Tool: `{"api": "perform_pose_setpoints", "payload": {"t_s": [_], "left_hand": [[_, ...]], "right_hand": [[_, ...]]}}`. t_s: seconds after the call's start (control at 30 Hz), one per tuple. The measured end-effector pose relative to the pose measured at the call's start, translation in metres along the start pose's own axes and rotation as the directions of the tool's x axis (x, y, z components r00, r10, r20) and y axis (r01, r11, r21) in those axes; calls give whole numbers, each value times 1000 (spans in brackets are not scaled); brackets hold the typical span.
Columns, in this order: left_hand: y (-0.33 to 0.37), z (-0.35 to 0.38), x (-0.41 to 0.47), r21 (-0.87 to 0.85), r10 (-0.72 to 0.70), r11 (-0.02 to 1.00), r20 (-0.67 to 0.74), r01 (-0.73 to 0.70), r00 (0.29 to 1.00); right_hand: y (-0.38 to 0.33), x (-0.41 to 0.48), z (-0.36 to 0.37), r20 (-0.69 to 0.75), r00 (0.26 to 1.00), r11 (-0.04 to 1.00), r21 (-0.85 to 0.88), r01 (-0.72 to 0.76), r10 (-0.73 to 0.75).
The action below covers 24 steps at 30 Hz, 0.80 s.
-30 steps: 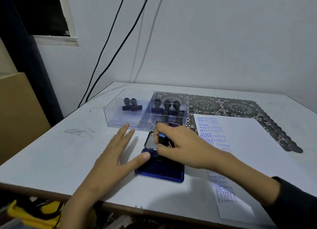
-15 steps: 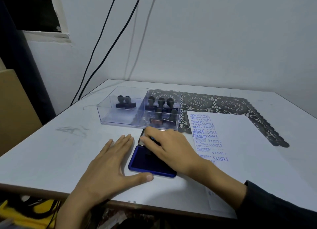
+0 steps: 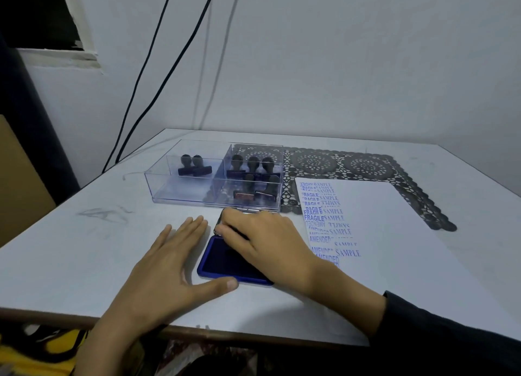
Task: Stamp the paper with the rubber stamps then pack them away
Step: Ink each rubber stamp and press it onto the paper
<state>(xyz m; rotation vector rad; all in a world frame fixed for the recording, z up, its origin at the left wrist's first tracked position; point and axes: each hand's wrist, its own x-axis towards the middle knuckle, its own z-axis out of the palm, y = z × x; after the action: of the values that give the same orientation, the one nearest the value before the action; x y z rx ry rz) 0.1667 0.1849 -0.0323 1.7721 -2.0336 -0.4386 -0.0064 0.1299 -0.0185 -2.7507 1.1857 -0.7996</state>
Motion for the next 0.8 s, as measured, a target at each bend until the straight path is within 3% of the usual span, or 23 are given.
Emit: {"api": "perform_pose_setpoints", "payload": {"t_s": [0.07,0.17,0.27,0.3,0.4,0.47,0.57,0.63,0.8], "left_hand": [[1,1,2,-87,-33,996,-50,29,998],[15,10,-11,-199,-4,980,-143,-25,990],[52,27,-9,-317,109,937,-137,-148,985],[60,31,-10,-302,140,941,-71,-155,988],[71,64,14,-367,131,918,-81,-151,988],[106,76,14,-147,191,968,-81,-201,978],[124,101,-15,-3,276,961,-9,-276,961],[122,113,-8,115,261,959,8,-260,965],[119,119,-3,222,277,938,-19,-266,961]], "right_hand": [[6,2,-9,13,998,990,127,-58,57],[23,-4,-33,-92,989,960,267,-84,112],[47,-23,-57,-172,967,952,274,-137,188],[57,-32,-63,-193,957,951,261,-163,217],[79,-60,-71,-211,943,957,196,-216,256],[88,-76,-72,-181,952,965,135,-224,246],[94,-90,-72,-150,958,968,89,-234,246],[94,-93,-72,-136,962,971,76,-228,237],[95,-91,-69,-107,969,975,52,-218,222]]}}
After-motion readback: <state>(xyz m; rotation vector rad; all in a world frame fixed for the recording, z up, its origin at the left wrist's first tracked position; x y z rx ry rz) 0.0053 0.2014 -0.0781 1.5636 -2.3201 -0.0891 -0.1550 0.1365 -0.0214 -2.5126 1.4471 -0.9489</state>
